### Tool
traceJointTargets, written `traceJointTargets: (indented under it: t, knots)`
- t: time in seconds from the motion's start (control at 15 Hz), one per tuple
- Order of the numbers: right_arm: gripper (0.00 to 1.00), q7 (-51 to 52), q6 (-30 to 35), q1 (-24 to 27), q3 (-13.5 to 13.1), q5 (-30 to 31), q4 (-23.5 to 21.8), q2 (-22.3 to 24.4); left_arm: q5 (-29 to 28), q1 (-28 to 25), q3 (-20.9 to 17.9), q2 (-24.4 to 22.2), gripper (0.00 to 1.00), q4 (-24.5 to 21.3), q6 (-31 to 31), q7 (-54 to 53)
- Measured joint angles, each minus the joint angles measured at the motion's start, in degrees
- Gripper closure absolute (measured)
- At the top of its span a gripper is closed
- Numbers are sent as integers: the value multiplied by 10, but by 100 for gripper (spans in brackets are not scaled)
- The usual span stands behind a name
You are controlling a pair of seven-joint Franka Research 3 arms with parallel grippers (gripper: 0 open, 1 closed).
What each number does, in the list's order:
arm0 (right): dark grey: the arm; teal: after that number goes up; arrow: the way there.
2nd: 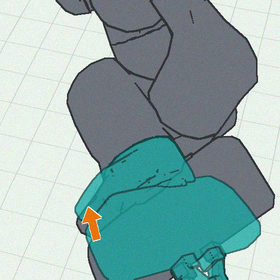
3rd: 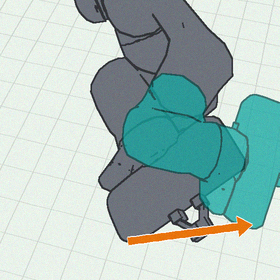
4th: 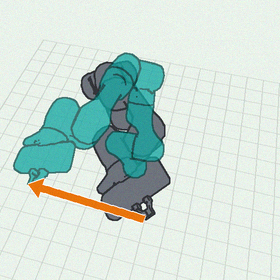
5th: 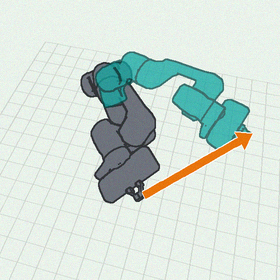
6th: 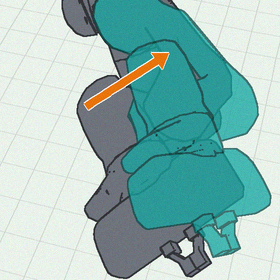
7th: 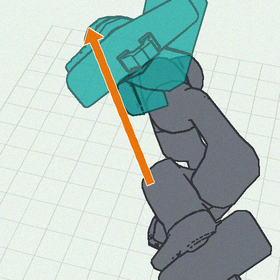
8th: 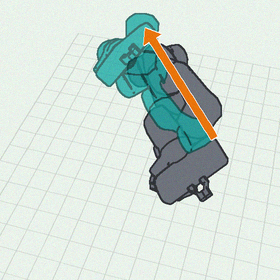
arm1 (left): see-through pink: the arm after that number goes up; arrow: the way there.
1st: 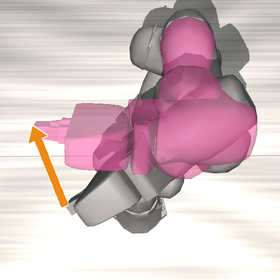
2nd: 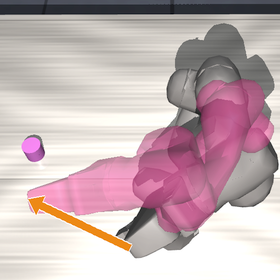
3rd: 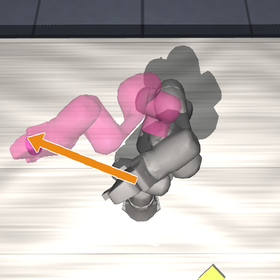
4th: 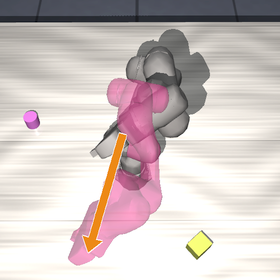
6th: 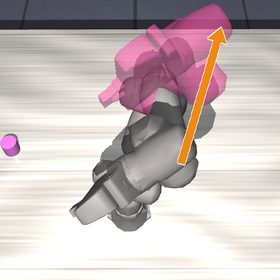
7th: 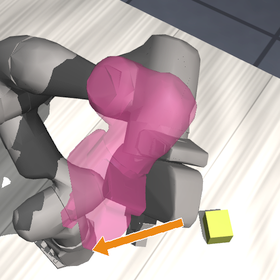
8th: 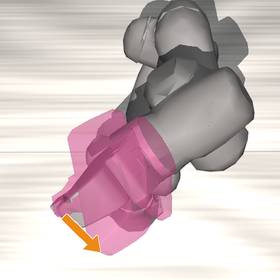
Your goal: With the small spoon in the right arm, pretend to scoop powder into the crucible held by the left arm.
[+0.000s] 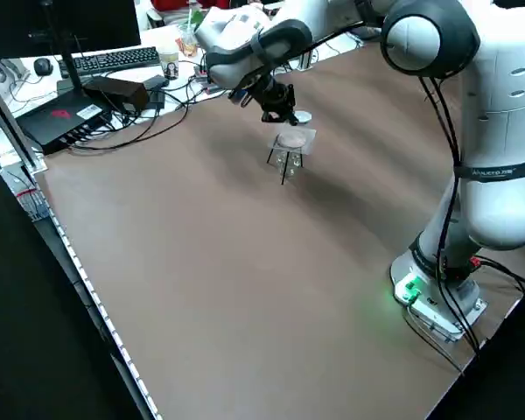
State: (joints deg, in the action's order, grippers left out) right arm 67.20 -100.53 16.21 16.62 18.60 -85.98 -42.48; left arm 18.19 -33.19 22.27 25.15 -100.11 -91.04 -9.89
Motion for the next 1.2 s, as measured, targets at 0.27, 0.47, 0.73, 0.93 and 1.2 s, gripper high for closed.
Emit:
traceJointTargets:
  t: [0.27,0.47,0.73,0.93,1.2]
  knots:
    - [76,90,-46,21,-13,5,0,-18,-12,-19,0,15,93,-8,-6,-42]
    - [76,120,-63,40,-14,5,-1,-33,-34,-18,1,28,93,-15,-22,-51]
    - [44,121,-64,42,-14,5,0,-35,-35,-18,1,37,93,-17,-40,-65]
    - [17,117,-64,41,-11,2,4,-34,-35,-14,2,38,85,-17,-44,-66]
    - [14,93,-58,27,1,0,21,-13,-35,-12,6,36,48,-12,-45,-66]
